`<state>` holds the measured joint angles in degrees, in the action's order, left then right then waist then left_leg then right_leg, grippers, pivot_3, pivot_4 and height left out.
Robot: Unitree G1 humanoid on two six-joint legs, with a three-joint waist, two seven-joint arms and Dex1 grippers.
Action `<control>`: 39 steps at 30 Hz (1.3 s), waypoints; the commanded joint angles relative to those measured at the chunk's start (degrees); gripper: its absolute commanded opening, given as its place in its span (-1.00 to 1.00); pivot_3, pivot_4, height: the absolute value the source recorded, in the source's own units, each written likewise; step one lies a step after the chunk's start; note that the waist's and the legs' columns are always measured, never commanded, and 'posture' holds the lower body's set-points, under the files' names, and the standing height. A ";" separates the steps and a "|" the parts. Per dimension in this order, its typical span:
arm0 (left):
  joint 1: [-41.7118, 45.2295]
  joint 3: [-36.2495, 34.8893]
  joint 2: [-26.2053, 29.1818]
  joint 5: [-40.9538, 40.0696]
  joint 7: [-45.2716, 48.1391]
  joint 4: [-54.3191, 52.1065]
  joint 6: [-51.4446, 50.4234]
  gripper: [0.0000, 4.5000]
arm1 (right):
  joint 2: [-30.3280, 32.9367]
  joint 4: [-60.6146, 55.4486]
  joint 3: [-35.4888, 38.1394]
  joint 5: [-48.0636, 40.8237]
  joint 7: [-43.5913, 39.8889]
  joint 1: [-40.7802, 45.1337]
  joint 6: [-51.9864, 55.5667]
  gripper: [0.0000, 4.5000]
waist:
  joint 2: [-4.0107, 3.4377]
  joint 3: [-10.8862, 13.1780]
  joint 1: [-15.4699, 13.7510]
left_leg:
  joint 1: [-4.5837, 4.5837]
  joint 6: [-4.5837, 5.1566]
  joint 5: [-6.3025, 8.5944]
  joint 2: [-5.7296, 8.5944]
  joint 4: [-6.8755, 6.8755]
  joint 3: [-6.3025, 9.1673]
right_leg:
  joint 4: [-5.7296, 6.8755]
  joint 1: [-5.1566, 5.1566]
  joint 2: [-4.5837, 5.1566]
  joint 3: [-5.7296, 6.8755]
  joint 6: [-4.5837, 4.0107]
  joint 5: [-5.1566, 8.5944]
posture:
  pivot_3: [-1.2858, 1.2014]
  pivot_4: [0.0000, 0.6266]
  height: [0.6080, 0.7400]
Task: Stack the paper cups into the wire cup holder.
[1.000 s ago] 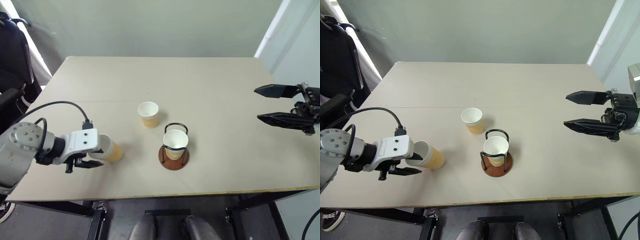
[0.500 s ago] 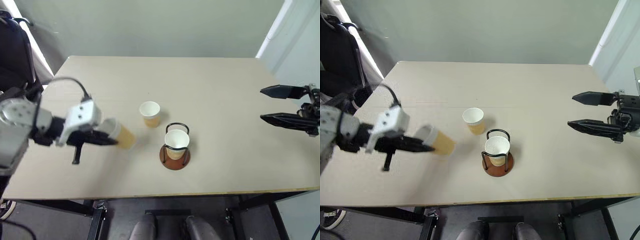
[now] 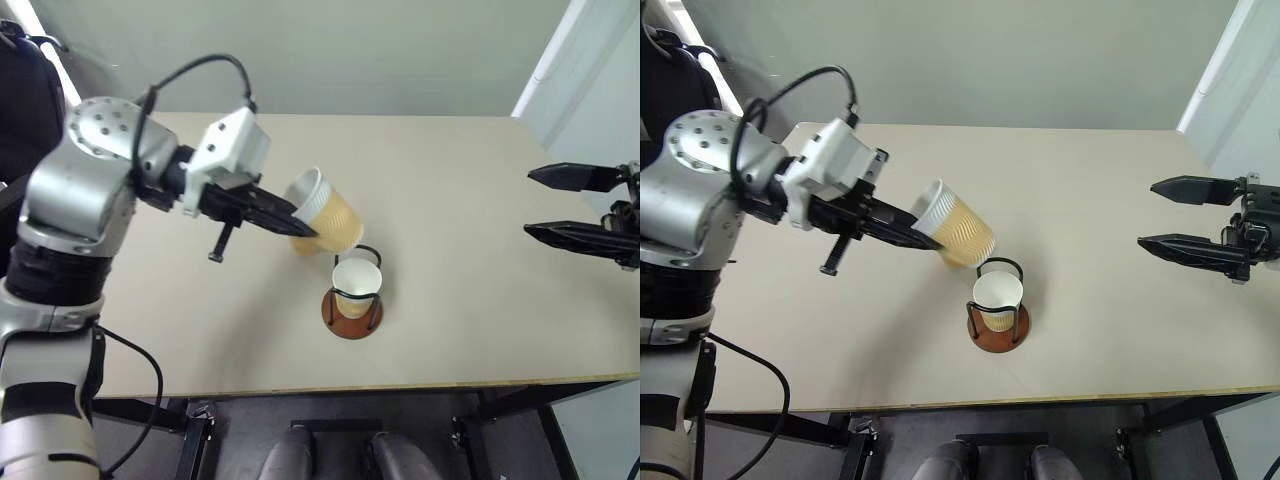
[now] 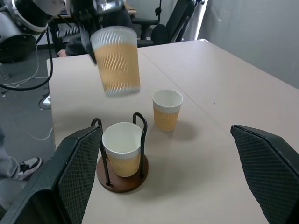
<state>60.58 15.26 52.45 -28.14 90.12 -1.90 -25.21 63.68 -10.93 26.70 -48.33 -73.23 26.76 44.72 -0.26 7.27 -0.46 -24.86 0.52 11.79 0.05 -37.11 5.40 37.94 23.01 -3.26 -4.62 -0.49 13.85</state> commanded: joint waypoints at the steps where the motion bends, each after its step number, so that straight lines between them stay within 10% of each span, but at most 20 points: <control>1: 2.59 2.95 -0.04 1.34 2.38 0.84 4.78 -0.98 | 1.17 -2.14 3.55 -1.56 0.64 -0.76 -0.30 1.00 | 0.00 0.00 -0.01 | -0.02 0.02 -0.01 0.00 -0.01 0.00 | -0.01 0.00 0.00 0.00 0.03 0.01 | 0.03 -0.52 1.00; 30: 3.18 12.06 -3.89 7.31 2.38 2.01 14.83 -0.98 | 0.75 -5.66 6.00 -4.48 5.04 -4.94 -0.24 1.00 | 0.00 0.00 -0.20 | -0.14 0.31 0.08 0.15 -0.29 -0.02 | -0.04 -0.06 0.12 -0.02 0.39 0.03 | 0.03 -0.52 1.00; 39: 3.45 13.17 -5.88 11.43 2.38 5.47 18.70 0.21 | 0.65 -4.96 4.24 -3.87 5.65 -4.07 -1.09 1.00 | 0.00 0.00 -0.23 | -0.17 0.35 0.11 0.15 -0.41 -0.02 | -0.04 -0.09 0.13 -0.02 0.43 0.00 | 0.03 -0.52 1.00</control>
<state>63.47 28.52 47.07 -17.27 90.44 3.62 -7.86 63.52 -15.28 30.19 -51.60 -67.87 21.63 44.52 -0.25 7.28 -0.69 -25.03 0.89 11.91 0.20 -37.54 5.38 37.91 22.91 -3.13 -4.65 -0.06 13.85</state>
